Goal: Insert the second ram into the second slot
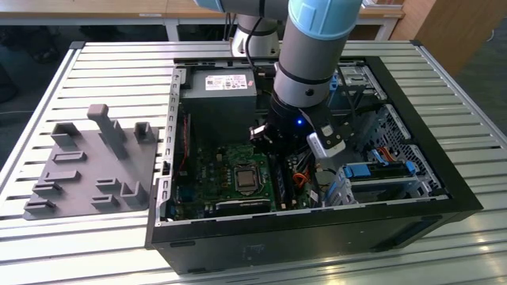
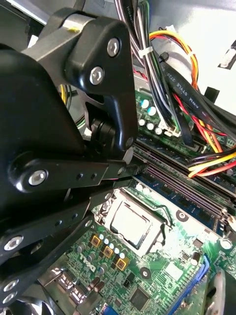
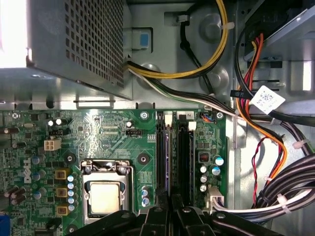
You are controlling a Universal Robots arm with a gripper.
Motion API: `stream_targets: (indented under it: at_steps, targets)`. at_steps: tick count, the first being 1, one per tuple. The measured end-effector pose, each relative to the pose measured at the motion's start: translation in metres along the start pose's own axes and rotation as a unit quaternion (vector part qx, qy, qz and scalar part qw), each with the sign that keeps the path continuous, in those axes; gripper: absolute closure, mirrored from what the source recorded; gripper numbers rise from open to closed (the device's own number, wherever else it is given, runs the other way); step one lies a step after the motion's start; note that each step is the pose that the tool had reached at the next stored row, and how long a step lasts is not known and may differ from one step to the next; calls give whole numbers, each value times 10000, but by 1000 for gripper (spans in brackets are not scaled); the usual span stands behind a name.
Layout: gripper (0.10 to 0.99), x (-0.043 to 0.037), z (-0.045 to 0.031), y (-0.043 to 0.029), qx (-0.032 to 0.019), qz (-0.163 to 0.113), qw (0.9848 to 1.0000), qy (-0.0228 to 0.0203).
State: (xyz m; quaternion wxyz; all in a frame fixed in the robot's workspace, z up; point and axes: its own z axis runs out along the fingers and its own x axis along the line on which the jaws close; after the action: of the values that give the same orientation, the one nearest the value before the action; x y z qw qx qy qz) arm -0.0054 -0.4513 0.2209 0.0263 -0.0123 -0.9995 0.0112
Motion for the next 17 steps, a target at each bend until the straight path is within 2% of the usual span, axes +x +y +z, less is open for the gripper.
stream_targets:
  at_steps: [17]
  targets:
    - [949, -14, 12, 0, -15, -1, 10000, 1]
